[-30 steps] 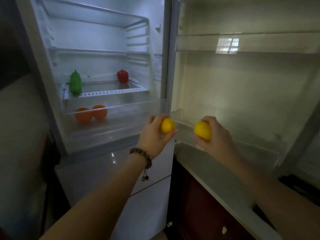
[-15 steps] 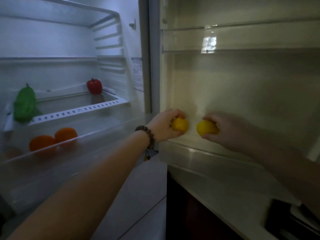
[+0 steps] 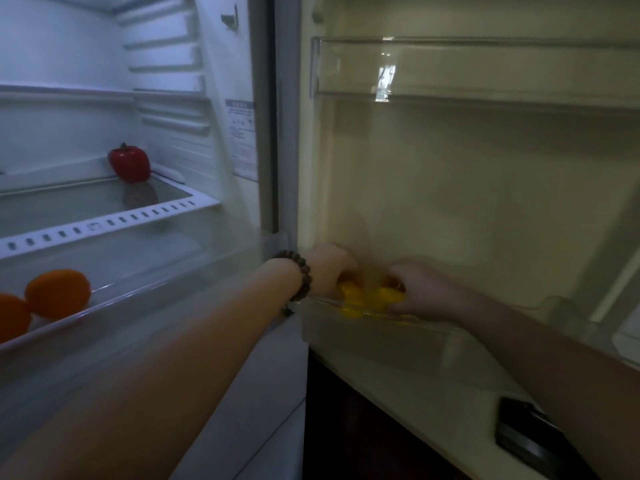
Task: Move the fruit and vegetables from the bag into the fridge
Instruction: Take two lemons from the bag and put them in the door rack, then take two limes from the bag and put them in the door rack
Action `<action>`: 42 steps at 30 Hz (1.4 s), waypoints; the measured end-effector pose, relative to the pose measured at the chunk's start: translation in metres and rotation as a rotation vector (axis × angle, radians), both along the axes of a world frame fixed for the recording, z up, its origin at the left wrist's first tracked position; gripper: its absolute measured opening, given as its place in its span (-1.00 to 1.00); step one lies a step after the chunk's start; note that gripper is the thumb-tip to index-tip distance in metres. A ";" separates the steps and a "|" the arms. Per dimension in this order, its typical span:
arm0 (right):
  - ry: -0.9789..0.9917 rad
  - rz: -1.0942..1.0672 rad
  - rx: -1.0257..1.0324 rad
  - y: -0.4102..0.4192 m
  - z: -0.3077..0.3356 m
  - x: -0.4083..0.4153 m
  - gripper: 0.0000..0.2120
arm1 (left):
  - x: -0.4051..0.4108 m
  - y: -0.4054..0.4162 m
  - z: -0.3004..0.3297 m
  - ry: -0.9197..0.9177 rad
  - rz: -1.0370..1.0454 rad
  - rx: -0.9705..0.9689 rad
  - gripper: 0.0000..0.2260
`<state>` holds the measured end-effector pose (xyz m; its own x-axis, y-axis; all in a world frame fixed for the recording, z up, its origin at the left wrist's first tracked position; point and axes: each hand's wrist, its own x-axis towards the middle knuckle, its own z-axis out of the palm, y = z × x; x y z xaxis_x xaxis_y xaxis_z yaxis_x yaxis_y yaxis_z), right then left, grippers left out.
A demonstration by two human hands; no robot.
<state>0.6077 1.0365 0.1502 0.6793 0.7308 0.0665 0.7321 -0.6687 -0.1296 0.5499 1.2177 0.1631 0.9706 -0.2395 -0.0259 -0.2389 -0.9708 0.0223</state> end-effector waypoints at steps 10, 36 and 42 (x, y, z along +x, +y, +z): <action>0.044 -0.015 0.015 0.001 -0.009 0.004 -0.59 | 0.010 -0.002 -0.004 0.026 0.032 0.023 -0.52; -0.275 -0.513 0.504 -0.209 -0.010 -0.071 -0.60 | 0.011 -0.204 -0.011 -0.384 -0.343 -0.299 -0.38; -0.273 -0.740 0.455 -0.301 -0.021 -0.110 -0.54 | -0.010 -0.311 -0.018 -0.312 -0.541 -0.351 -0.41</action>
<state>0.4982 0.7353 0.1287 0.8828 -0.0220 0.4692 0.1799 -0.9069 -0.3810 0.5395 0.9063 0.1454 0.6631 -0.6328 0.3999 -0.7310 -0.6624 0.1638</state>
